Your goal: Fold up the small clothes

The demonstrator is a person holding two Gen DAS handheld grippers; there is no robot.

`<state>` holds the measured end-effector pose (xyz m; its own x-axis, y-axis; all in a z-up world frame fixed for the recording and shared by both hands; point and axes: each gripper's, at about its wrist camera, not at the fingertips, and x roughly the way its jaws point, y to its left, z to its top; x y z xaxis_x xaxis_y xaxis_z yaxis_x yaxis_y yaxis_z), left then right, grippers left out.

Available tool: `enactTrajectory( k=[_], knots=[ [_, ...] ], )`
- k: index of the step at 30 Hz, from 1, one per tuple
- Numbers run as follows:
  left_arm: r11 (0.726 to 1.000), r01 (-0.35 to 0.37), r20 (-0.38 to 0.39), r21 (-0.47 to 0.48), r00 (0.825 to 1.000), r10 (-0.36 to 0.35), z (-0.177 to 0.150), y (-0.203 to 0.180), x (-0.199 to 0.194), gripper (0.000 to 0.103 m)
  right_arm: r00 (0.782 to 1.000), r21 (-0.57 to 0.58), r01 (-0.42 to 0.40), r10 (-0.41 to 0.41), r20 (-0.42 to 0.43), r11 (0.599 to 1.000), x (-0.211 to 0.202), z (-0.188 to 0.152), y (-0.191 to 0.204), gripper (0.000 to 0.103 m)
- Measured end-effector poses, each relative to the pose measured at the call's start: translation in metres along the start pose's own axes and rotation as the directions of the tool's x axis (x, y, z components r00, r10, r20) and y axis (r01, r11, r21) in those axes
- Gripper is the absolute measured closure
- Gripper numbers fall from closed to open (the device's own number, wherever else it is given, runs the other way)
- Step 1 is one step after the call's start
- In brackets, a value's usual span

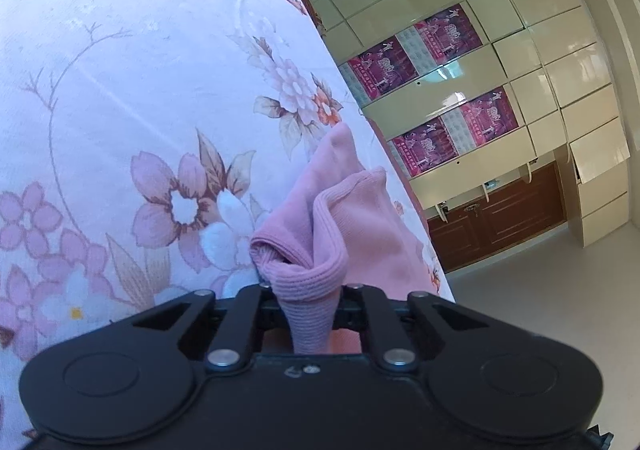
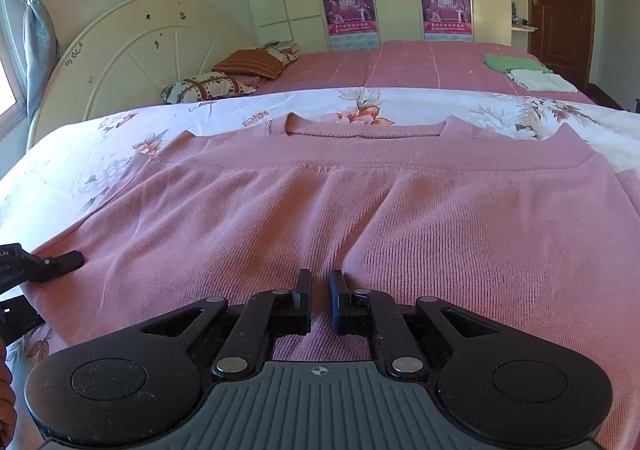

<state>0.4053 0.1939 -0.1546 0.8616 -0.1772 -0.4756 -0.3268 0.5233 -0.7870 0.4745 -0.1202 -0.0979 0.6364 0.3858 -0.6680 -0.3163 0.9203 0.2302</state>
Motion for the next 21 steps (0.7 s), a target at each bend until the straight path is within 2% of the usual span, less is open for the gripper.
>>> enactTrajectory(
  k=[2, 4, 6, 10, 14, 18, 20, 21],
  knots=[
    [1.000, 0.007, -0.006, 0.016, 1.000, -0.007, 0.001, 0.001, -0.001, 0.093, 1.000, 0.000, 0.016, -0.016, 0.016, 1.000, -0.009, 0.004, 0.005, 0.094],
    [1.000, 0.021, -0.015, 0.011, 1.000, -0.020, 0.002, 0.004, -0.002, 0.094, 0.999, 0.000, -0.007, 0.007, 0.046, 1.000, -0.013, 0.002, 0.008, 0.094],
    [0.999, 0.033, -0.017, 0.019, 0.999, -0.033, 0.003, 0.003, -0.005, 0.094, 1.000, -0.012, 0.011, -0.011, -0.004, 1.000, 0.000, -0.006, 0.011, 0.095],
    [0.997, 0.034, -0.014, 0.066, 0.999, -0.033, 0.006, -0.009, -0.008, 0.094, 1.000, 0.039, 0.018, -0.018, 0.009, 0.999, 0.000, -0.005, 0.010, 0.094],
    [0.991, 0.022, -0.008, 0.133, 1.000, -0.021, 0.004, -0.030, -0.009, 0.094, 1.000, 0.036, -0.002, 0.001, 0.020, 0.999, -0.002, -0.006, 0.005, 0.095],
    [0.960, 0.019, 0.008, 0.280, 1.000, -0.022, -0.007, -0.085, -0.016, 0.094, 0.997, 0.080, -0.070, 0.068, 0.019, 0.994, -0.002, -0.003, -0.009, 0.095],
    [0.923, 0.019, -0.003, 0.384, 1.000, -0.019, -0.022, -0.125, -0.015, 0.094, 0.992, 0.150, -0.125, 0.123, 0.020, 0.981, -0.008, 0.001, -0.025, 0.094],
    [0.897, 0.024, -0.011, 0.442, 1.000, -0.021, -0.032, -0.146, -0.013, 0.095, 0.988, 0.203, -0.150, 0.140, 0.059, 0.968, -0.018, 0.003, -0.037, 0.094]
  ],
)
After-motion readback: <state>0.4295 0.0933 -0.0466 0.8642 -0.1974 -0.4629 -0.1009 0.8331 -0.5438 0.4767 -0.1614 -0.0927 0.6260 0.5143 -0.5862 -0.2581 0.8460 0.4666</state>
